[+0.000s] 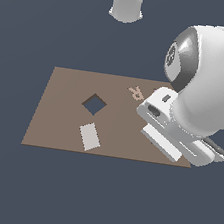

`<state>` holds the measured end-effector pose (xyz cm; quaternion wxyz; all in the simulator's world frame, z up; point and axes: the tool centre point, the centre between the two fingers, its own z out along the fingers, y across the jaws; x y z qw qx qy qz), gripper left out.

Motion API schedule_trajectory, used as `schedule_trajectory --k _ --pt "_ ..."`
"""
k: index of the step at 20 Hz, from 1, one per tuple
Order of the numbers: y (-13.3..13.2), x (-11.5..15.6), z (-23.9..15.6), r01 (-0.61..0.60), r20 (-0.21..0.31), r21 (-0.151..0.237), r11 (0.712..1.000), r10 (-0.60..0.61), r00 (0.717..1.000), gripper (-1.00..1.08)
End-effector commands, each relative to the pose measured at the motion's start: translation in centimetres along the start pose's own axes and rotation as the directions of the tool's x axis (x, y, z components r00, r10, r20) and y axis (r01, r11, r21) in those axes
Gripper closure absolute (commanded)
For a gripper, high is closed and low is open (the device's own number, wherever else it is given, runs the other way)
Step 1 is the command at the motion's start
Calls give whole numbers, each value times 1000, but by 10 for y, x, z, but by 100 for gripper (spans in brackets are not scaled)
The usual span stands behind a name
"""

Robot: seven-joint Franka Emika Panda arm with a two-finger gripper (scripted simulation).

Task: Insert a designated object into the corresponding slot on a board.

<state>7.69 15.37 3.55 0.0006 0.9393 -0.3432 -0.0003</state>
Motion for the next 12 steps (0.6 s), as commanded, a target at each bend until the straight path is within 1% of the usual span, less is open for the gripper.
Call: schedule_trajectory --k 1,2,3,12 --pt "0 0 5 -1 1 -1 1000 1 1000 108" --pt "0 0 5 -1 1 -1 1000 1 1000 108" --pt "0 0 5 -1 1 -1 1000 1 1000 -92" --pt "0 0 5 -1 1 -1 1000 1 1000 -92"
